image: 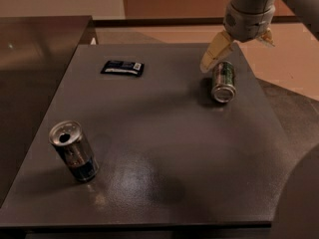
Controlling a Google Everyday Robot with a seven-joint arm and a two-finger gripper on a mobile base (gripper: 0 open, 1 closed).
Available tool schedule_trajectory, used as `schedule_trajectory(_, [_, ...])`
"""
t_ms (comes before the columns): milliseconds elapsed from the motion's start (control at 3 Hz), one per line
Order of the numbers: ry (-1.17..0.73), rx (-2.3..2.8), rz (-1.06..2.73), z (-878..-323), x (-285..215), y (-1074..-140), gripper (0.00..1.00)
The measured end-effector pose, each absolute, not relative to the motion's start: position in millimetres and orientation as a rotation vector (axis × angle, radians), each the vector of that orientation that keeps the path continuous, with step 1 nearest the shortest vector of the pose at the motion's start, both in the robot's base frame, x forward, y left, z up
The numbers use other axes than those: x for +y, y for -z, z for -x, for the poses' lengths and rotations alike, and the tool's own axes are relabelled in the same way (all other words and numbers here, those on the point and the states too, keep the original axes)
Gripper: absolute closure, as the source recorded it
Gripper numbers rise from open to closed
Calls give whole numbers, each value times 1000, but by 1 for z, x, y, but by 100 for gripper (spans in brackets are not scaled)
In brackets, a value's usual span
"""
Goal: Pick green can
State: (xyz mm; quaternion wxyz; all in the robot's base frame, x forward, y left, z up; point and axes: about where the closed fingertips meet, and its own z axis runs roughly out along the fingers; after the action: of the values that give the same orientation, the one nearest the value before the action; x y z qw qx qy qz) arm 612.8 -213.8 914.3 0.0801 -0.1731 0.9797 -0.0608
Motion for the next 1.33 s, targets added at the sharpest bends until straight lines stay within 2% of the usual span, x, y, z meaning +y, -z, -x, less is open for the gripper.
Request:
schedule_trajectory(1000, [155,3093,258,-629,-221,-845,3])
schedule_trajectory(1333, [135,3100,263,-631,-214,-838,20])
